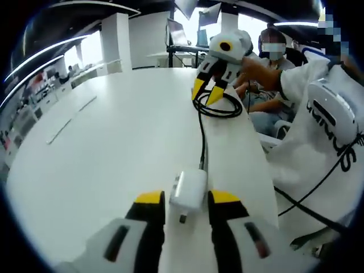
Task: Plug the desk Type‑C cable into the charger adapter.
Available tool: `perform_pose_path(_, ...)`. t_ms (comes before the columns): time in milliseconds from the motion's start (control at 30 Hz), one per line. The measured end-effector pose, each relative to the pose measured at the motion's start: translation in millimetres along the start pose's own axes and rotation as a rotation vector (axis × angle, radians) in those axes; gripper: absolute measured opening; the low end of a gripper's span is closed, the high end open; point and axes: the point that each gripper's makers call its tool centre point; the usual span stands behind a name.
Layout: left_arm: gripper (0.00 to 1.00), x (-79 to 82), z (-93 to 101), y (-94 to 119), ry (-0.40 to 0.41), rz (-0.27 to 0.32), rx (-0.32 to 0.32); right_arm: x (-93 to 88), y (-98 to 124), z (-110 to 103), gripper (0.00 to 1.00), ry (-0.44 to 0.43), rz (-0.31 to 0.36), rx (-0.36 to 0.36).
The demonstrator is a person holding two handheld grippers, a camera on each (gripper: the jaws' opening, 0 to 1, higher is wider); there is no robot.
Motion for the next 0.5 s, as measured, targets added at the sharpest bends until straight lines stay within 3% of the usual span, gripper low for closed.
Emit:
perform_pose_path(233,0.28,-0.8,-1.9,-4.3,-0.008,-0.004,-0.01,-48.9,59.2,24.1,0.13,-0.079,-0.116,-0.154)
perform_pose_path(367,0.28,-0.6,-0.5,-6.0,-0.01,0.0,-0.016,-66.8,80.1,36.0,0.13,-0.116,-0.149,-0.23)
perform_pose_path(500,0.28,-3.1,-1.0,-7.5,-0.012,-0.005,-0.018,-77.2,87.3,44.0,0.13,-0.168,-0.16,-0.264)
Point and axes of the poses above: the point that each gripper's makers call its tool centre point, and the gripper's own axes: y roughly backward along the fingers, z roughly to its right, x roughly out of its top, and after that the axes turned 10 degrees about z, right-handed
